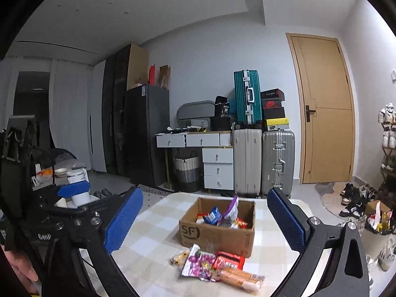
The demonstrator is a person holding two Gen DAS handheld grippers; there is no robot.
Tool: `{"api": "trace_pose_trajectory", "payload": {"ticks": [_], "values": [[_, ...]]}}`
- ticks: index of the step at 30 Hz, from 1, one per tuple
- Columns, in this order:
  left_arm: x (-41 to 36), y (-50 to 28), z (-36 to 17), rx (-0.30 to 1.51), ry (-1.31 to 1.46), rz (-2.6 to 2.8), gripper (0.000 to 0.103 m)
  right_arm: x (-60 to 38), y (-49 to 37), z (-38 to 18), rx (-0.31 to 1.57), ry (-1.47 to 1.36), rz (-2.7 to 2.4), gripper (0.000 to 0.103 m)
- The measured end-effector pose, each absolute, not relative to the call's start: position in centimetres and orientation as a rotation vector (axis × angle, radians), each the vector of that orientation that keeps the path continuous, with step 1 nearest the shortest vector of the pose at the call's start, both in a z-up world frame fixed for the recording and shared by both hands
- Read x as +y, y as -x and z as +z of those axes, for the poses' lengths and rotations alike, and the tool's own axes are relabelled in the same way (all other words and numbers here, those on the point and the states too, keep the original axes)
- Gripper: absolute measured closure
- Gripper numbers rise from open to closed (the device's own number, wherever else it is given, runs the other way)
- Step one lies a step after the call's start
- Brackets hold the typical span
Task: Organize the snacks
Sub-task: 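Withdraw both grippers from the box back toward the remaining snacks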
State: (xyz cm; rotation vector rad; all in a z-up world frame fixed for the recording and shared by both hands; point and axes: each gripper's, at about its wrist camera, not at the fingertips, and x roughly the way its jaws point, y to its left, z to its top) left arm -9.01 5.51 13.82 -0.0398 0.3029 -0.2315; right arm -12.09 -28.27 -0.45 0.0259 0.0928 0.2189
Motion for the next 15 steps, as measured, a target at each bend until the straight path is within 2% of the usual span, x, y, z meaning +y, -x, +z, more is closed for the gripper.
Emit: {"api": "trace_pose_trajectory", "payload": {"ticks": [10, 15], "values": [[6.6, 3.2, 5.8, 0.352, 0.092, -0.187, 0.001, -29.3, 8.7, -9.5, 0.190, -0.024, 0.208, 0.001], [6.9, -0.3, 3.9, 0.444, 0.143, -0.220, 0.001, -30.0, 7.0, -11.1, 0.241, -0.001, 0.246, 0.001]]}}
